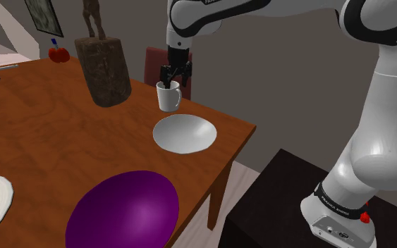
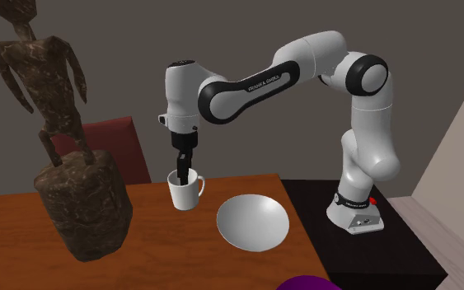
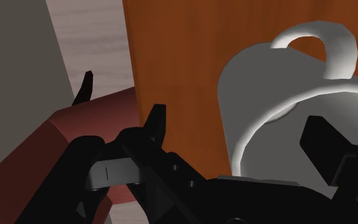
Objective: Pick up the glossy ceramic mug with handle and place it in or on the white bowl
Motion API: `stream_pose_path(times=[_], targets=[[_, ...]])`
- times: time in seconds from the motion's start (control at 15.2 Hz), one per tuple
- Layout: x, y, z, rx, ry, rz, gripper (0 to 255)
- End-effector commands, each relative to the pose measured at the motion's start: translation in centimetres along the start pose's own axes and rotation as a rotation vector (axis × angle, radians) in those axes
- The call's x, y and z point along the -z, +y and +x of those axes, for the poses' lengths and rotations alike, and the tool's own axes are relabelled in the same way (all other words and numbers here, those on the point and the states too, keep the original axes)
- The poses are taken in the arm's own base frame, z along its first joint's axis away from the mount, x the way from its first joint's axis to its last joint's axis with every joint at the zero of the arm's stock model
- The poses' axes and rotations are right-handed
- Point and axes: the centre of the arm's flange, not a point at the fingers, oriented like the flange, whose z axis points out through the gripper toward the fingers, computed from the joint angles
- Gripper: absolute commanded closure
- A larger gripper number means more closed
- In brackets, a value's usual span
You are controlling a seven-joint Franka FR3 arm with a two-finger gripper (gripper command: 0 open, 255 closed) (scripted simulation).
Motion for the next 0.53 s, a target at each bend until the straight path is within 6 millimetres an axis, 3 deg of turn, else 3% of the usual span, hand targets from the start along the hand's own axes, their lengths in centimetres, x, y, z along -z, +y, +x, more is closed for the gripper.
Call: stream_pose_path(times=[0.0, 0.2, 0.26, 0.46], targets=[[-0.04, 0.0, 0.01, 0.0, 0.0, 0.0, 0], [-0.03, 0.0, 0.01, 0.0, 0.0, 0.0, 0], [-0.03, 0.0, 0.01, 0.0, 0.0, 0.0, 255], [-0.03, 0.0, 0.01, 0.0, 0.0, 0.0, 255]])
